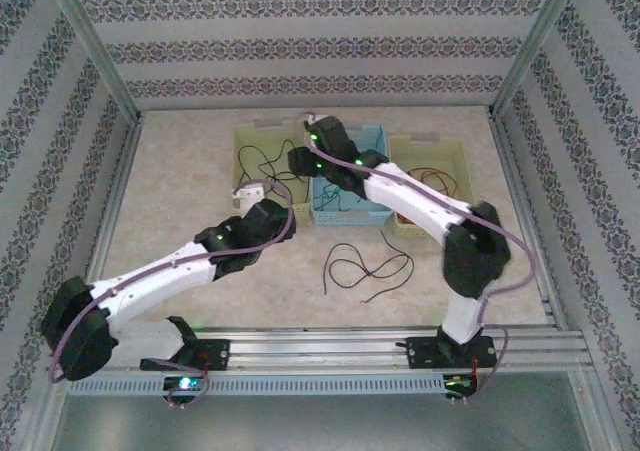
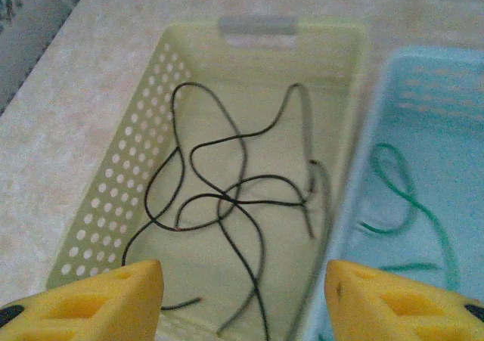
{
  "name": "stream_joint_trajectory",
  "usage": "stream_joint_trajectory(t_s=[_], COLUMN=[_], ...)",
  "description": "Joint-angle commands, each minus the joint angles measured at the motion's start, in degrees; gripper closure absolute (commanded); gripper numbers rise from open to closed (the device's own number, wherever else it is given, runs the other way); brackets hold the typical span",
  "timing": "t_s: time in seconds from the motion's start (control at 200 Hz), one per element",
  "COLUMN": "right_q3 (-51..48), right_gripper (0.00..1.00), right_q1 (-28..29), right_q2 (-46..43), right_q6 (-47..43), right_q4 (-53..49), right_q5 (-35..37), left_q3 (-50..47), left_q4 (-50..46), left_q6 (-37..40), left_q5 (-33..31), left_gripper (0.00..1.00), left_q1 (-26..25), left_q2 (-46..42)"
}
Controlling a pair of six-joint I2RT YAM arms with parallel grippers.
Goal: Untangle the cables
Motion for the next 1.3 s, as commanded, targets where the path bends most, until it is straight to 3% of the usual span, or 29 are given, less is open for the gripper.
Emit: stream_joint_trajectory(t_s=[0.0,0.16,0.315,0.585,0.695,0.8,0.915,1.295], right_q3=[-9.98,-25.75,-35.03,-45.33,-46.13,-45.87,-45.58,-45.34], right_gripper=[0.41,0.41,0.41,0.42,0.42,0.42,0.42,0.43], right_q1=[-1.01,-4.11,-4.81,-5.26,-5.39,-5.50,-5.48,-6.60], right_q2=[-13.00,-27.77,-37.96,-49.51,-50.99,-51.38,-51.57,-51.30], right_q6=[1.89,7.47,10.58,15.96,16.83,16.33,15.70,15.69], right_q4=[4.07,3.72,0.76,-1.28,-1.42,-1.61,-1.93,-1.96], right_q5=[8.87,11.26,12.27,13.63,14.07,14.07,13.90,13.46], left_q3=[2.67,4.76,9.38,16.49,20.10,22.86,24.21,23.17], left_q4=[7.43,8.94,7.43,3.57,0.81,-2.58,-4.34,-7.55], left_q6=[9.89,16.31,21.85,25.00,24.98,24.27,24.26,25.84], left_q5=[13.60,25.80,31.30,28.67,25.92,20.07,18.58,24.70], left_gripper=[0.10,0.13,0.24,0.35,0.37,0.46,0.51,0.77], left_q1=[0.26,-0.78,-1.84,-4.70,-5.21,-5.52,-5.52,-6.22], left_q2=[5.29,13.11,18.38,29.24,33.54,36.85,39.33,40.13])
